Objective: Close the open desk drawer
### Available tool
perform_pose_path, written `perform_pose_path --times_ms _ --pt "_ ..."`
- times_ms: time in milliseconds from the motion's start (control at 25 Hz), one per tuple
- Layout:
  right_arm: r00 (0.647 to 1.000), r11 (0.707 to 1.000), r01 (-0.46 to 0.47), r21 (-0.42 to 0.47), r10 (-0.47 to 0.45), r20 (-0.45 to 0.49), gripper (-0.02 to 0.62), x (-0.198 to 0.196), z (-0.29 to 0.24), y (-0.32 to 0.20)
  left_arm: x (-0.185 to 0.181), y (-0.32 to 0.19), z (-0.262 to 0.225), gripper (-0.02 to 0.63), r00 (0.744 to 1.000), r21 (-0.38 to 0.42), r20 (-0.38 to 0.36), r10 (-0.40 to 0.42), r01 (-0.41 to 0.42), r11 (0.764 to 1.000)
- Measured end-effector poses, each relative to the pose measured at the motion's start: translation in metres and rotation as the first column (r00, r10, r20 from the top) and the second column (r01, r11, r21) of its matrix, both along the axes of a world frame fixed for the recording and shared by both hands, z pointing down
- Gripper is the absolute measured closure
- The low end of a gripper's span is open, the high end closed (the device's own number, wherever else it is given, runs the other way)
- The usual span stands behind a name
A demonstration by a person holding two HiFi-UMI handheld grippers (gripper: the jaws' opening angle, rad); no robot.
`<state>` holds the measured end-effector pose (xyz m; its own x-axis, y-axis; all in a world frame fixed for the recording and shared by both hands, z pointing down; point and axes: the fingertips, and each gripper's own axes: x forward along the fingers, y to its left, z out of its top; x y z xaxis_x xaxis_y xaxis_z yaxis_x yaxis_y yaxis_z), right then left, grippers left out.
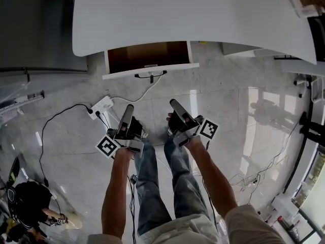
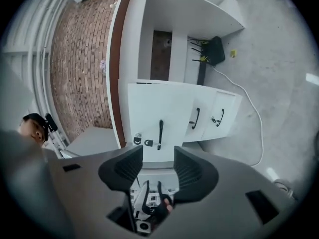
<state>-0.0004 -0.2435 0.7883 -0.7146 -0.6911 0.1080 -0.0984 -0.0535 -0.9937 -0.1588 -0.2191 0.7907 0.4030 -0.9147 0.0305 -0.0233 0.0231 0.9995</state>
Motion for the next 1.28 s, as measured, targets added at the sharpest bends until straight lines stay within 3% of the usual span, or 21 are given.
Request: perform_pose_path --times_ms 80,160,520,720,880,1040,1120,1280 --pt "1.000 1.000 0.007 0.004 -0.007 -0.005 0.393 0.000 0.003 -0.007 0.002 -0.013 0.004 0.409 1.000 -0.012 -0.020 -0.006 0.006 1.000" --pt "1.000 1.000 0.008 0.006 -0.008 -0.009 0.390 0.000 0.008 -0.016 0.006 -0.026 0.008 0.383 1.000 -0.020 -0.013 0.011 -0.012 1.000" --pt "0.998 1.000 0.008 -0.011 -0.009 -0.060 0.390 -0.012 0.028 -0.076 0.017 -0.088 0.022 0.385 0.996 -0.043 0.041 0.085 -0.083 0.996" --pt "0.999 1.000 0.013 -0.012 -0.013 -0.051 0.391 -0.020 0.027 -0.091 0.020 -0.103 0.020 0.385 0.997 -0.031 0.022 0.074 -0.073 0.997" --pt "1.000 1.000 0.008 -0.005 -0.008 -0.023 0.429 -0.024 0.023 -0.098 0.019 -0.103 0.021 0.388 0.998 -0.038 0.012 0.069 -0.069 0.997" --pt "1.000 1.000 0.000 0.027 0.000 0.009 0.539 -0.026 0.015 -0.101 0.021 -0.104 0.016 0.457 0.997 -0.002 0.006 0.077 -0.077 0.997" --pt "1.000 0.999 -0.006 0.033 0.005 0.025 0.540 -0.024 0.015 -0.101 0.024 -0.105 0.014 0.543 0.997 0.012 0.002 0.077 -0.077 0.997" --pt "1.000 0.999 0.005 0.046 -0.005 0.013 0.541 -0.023 0.016 -0.101 0.026 -0.105 0.014 0.551 0.997 0.020 0.001 0.071 -0.071 0.997"
